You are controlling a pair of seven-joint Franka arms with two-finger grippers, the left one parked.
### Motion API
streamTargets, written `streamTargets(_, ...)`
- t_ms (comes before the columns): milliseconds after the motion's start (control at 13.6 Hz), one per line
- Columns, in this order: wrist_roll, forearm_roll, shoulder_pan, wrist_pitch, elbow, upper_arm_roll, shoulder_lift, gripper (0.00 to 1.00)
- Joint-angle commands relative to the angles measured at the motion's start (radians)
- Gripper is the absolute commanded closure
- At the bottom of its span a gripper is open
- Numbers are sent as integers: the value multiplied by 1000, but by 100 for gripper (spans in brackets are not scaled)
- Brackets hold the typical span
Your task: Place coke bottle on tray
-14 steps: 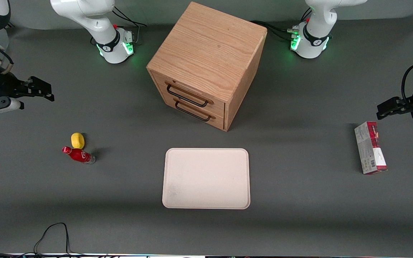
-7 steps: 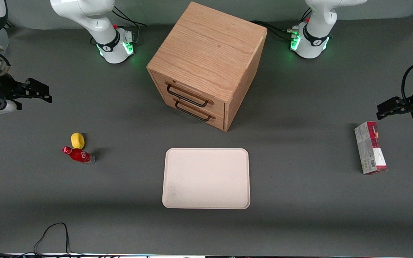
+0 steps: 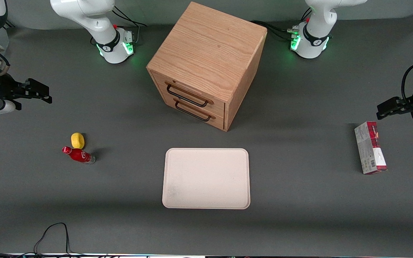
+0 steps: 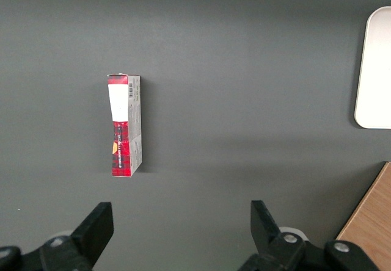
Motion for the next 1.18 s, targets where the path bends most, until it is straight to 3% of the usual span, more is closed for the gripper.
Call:
streamTargets(0,15,5,3,-24,52,-12,30,0)
streamTargets(662,20,7,2,-66,113,-15,65,0)
streamTargets(1103,-64,5,-78,-202,556,-20,419,0)
